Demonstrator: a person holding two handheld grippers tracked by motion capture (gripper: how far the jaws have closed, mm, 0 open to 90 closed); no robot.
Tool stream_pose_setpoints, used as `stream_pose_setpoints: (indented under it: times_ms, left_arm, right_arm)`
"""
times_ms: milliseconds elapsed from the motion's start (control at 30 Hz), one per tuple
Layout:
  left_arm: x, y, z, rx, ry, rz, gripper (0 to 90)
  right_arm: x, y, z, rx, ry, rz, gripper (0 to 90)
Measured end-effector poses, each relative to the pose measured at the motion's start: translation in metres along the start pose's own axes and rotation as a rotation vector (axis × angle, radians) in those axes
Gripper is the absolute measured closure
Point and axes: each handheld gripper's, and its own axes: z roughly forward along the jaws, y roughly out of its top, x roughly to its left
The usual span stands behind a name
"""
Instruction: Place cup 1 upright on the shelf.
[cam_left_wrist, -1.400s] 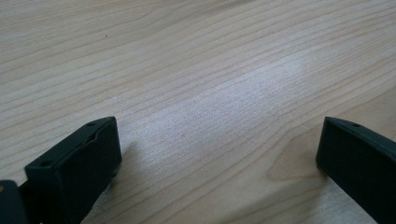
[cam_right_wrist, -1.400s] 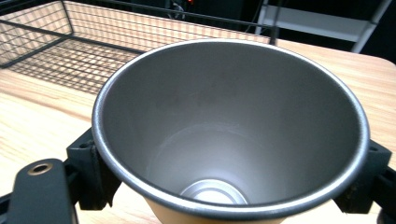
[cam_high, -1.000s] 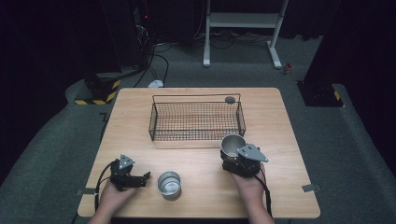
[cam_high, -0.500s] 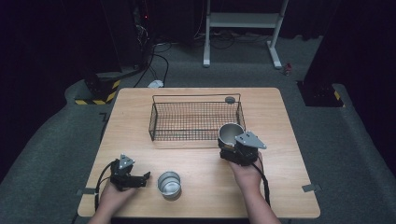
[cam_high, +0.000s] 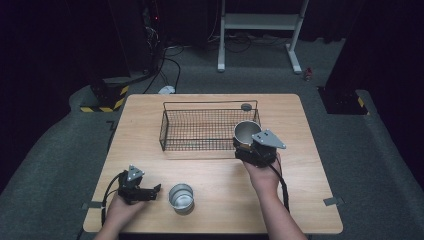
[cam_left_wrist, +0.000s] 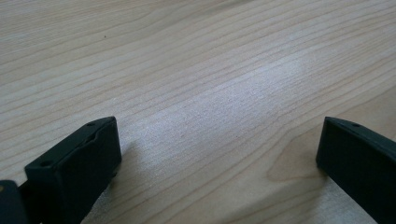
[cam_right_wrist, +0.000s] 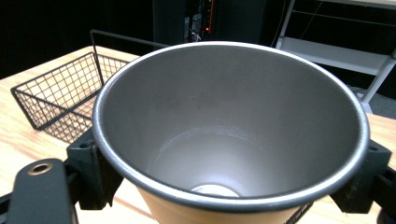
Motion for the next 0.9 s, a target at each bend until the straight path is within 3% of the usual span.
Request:
stream_pose_setpoints:
  times_ms: [400, 900]
  left_arm:
    - [0.000, 0.000, 0.000, -0.001, 0.000, -0.001, 0.3]
    - [0.000, 0.000, 0.000, -0.001, 0.001, 0.000, 0.4]
  right_arm:
    - [0.002, 0.025, 0.021, 0.000, 0.000, 0.002, 14.2]
    - [-0.001, 0.039, 0.049, 0.020, -0.023, 0.027, 14.2]
